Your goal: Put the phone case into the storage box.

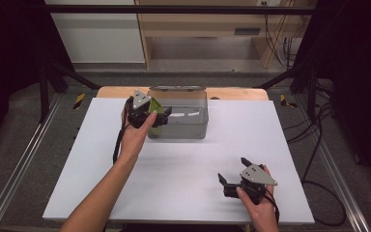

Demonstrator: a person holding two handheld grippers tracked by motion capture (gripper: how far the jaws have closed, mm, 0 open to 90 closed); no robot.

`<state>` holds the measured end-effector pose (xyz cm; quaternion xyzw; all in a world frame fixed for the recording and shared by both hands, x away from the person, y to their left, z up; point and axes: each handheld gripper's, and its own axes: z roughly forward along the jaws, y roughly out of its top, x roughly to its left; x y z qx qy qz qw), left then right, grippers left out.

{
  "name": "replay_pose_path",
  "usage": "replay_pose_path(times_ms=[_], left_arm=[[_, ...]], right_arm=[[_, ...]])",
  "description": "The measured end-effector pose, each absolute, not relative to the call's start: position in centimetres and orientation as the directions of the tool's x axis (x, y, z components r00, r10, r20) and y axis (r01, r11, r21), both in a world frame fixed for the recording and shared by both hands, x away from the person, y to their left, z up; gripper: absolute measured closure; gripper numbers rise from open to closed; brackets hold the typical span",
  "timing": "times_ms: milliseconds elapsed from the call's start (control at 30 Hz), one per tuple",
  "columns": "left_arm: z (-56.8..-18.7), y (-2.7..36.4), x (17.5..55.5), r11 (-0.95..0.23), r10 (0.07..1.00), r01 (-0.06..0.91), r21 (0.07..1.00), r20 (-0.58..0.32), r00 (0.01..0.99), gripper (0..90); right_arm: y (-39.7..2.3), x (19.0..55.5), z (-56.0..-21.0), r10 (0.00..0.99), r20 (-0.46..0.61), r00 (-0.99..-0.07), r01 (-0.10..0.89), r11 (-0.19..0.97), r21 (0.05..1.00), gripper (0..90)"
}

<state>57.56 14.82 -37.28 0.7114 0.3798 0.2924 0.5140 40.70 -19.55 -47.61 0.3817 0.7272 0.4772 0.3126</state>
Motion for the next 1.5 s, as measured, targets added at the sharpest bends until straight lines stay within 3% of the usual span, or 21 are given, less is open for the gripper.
replay_pose_path(times_ms=[1500], left_arm=[[-37.7, 18.1, 52.2, -0.056, 0.807, 0.176, 0.983, -0.059, 0.588, 2.7]], right_arm=[[-20.5, 40.7, -47.4, 0.863, -0.093, -0.497, 0.244, 0.242, 0.939, 4.0]])
